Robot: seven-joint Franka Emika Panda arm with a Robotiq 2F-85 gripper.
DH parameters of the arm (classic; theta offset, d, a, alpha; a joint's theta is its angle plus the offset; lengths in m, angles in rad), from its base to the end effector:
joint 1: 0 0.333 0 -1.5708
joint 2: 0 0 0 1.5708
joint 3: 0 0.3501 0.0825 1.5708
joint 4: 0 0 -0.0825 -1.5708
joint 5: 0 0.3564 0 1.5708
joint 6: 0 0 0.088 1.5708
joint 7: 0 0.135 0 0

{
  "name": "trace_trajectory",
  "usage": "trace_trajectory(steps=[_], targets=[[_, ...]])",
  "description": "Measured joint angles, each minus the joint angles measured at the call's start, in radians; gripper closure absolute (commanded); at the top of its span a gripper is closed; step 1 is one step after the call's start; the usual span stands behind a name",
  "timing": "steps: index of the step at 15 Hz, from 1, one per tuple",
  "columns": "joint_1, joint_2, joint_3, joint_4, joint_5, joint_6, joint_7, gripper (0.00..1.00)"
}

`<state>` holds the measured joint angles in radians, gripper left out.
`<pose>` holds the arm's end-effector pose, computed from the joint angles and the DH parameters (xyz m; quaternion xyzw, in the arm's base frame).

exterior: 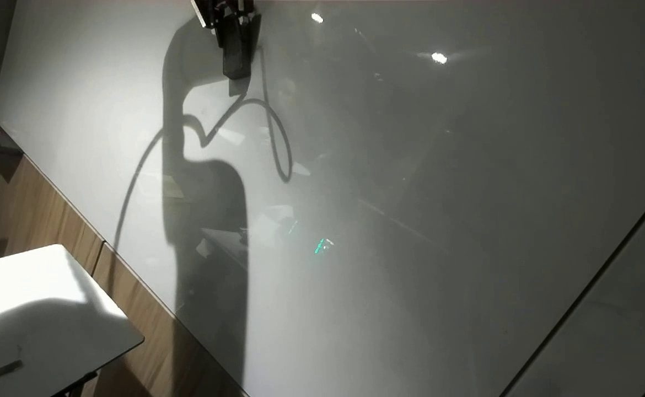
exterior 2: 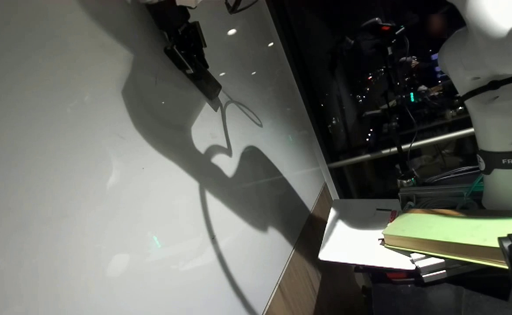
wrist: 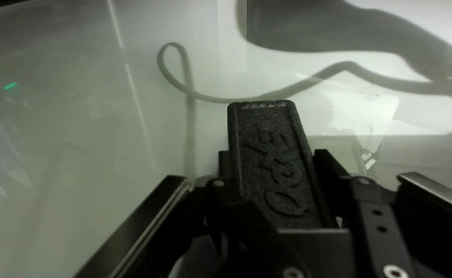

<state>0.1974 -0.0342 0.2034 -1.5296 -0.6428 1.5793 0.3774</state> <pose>0.5064 0.1298 0.6946 0.9469 0.0007 0.1575 0.2802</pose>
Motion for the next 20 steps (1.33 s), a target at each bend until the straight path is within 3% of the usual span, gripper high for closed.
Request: trace_trajectory(steps=[5,13,20], targets=[[-0.005,-0.008,0.004,0.022,0.000,0.000,-0.016,0.71],[0.061,0.013,0.088,0.238,-0.003,-0.019,-0.023,0.71],[0.088,0.074,0.110,0.253,-0.003,-0.042,-0.023,0.71]])
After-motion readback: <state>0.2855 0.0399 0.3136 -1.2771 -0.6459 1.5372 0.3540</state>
